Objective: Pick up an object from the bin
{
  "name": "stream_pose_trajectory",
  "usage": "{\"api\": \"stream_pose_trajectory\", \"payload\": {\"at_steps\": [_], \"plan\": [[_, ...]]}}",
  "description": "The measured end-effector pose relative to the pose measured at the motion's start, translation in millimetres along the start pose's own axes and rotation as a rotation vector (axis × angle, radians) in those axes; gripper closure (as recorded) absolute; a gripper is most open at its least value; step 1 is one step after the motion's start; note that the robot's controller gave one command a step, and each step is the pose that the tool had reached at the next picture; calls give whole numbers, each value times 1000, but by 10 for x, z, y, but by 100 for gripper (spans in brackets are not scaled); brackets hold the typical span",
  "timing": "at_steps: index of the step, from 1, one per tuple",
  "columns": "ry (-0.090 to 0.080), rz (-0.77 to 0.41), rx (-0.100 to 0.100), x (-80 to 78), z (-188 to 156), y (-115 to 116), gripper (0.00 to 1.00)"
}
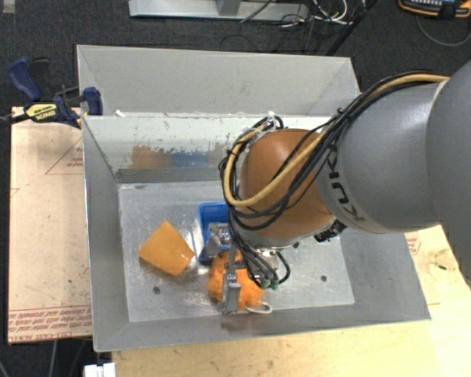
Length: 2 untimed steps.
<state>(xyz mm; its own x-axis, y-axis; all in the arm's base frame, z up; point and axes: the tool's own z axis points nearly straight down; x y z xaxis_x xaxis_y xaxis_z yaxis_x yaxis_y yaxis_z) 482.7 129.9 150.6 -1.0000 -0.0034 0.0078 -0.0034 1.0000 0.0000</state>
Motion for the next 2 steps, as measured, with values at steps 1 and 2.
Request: {"api": "stream_pose_trajectory", "payload": {"at_steps": [1, 2], "plan": [[-7, 4, -1, -18, -40, -8, 0], [-12, -53, -6, -844, 565, -121, 0]]}}
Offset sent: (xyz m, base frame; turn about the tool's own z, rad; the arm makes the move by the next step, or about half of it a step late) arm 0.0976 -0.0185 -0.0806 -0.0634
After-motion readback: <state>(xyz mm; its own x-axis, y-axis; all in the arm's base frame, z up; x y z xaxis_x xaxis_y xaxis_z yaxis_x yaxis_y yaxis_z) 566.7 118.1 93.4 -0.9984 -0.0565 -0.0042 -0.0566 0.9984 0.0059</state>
